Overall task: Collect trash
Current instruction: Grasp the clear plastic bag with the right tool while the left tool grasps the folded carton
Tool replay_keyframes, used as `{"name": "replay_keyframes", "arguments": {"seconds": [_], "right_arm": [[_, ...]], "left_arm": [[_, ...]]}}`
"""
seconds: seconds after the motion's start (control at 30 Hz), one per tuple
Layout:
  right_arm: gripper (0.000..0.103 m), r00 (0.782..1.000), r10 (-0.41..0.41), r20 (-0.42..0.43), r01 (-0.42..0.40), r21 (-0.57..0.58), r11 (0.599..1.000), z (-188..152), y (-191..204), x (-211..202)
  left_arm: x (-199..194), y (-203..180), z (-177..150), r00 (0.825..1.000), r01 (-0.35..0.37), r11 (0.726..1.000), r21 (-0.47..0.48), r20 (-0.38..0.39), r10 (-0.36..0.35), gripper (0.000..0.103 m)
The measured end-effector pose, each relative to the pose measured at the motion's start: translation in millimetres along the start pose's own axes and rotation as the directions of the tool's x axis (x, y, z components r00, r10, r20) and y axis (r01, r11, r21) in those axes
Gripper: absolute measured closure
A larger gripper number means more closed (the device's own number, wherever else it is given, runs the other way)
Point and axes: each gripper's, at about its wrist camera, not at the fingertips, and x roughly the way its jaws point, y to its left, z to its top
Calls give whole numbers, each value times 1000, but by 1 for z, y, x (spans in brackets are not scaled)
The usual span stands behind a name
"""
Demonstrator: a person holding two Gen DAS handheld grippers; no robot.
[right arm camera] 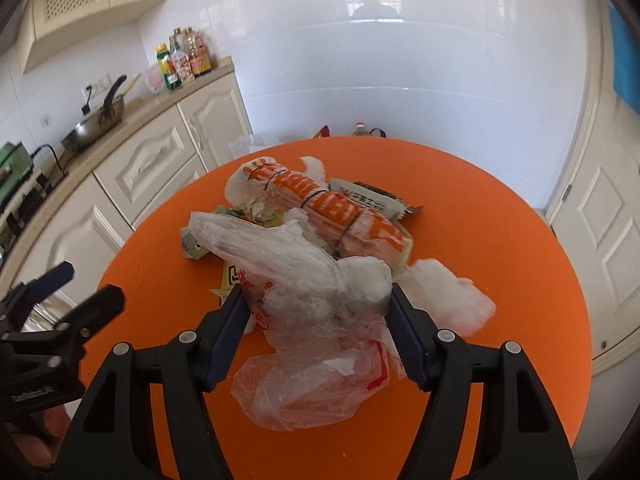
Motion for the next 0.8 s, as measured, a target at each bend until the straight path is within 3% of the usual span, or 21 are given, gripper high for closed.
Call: {"name": "replay_keyframes", "arguments": {"seconds": [0.17,0.57,0.8], "right_arm": [[34,998,54,23,-56,100,993,-10,-30,-19],[34,998,24,50,-33,175,984,-26,-66,-37],[34,998,30,49,-38,160,986,-32,-70,-42]], "left_arm": [[7,-22,-6,999,20,999,36,-26,-19,1],[19,-67,-11,997,41,987,155,-68,-31,1],[37,-39,5,997,-31,993,117,-68,39,1]]}}
